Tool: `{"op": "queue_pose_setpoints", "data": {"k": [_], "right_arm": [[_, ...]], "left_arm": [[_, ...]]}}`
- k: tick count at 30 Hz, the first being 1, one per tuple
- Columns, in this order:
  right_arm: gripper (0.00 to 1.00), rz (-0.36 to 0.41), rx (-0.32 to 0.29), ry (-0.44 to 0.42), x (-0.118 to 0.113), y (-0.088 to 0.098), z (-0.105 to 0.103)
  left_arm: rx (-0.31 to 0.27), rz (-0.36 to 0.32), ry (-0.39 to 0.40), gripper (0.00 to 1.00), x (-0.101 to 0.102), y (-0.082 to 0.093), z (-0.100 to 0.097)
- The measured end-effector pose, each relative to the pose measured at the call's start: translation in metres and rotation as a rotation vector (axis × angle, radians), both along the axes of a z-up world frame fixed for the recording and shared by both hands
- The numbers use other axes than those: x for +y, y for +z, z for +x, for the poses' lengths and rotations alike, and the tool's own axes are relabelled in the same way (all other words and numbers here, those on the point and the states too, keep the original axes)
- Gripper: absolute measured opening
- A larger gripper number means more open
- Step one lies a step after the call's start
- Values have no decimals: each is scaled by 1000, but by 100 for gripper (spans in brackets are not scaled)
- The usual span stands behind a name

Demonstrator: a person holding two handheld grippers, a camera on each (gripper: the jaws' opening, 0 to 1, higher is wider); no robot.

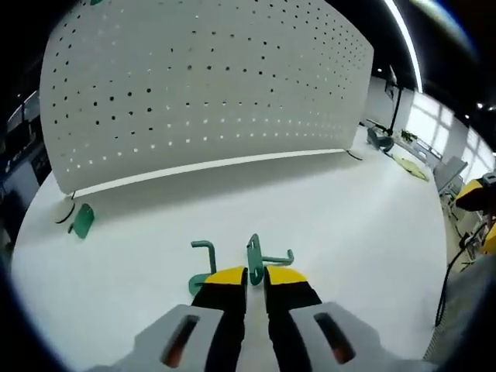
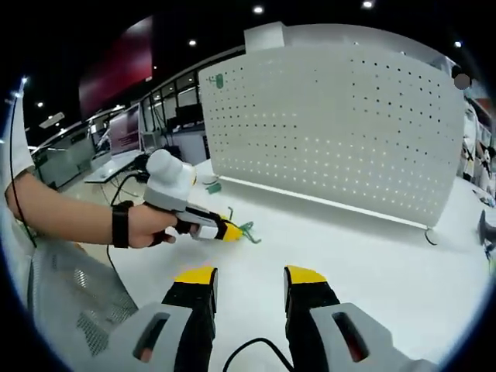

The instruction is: Insert the hook assembly into the mounting plate slot until the hook locks in place.

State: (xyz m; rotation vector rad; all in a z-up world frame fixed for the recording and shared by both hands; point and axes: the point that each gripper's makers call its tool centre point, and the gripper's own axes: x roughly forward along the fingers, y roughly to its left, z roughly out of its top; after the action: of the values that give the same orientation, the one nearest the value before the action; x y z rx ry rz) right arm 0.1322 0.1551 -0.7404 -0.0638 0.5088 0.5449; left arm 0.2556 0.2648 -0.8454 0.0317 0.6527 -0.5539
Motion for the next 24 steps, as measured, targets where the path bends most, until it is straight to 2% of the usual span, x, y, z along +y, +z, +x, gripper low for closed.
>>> {"op": "queue_pose_setpoints", "data": {"k": [9, 15, 18, 20, 24], "right_arm": [[34, 2, -3, -5, -2, 0, 1], [34, 4, -5, -2, -1, 1, 2], [34, 6, -5, 1, 0, 1, 2], [34, 7, -8, 3, 1, 1, 2], [34, 9, -13, 12, 4, 3, 4]], "left_arm": [[2, -9, -7, 6, -4, -1, 1], [23, -26, 2, 4, -3, -1, -2], [31, -57, 12, 4, -1, 2, -2], [46, -107, 8, 3, -5, 6, -4], [53, -134, 16, 3, -2, 11, -5]]}}
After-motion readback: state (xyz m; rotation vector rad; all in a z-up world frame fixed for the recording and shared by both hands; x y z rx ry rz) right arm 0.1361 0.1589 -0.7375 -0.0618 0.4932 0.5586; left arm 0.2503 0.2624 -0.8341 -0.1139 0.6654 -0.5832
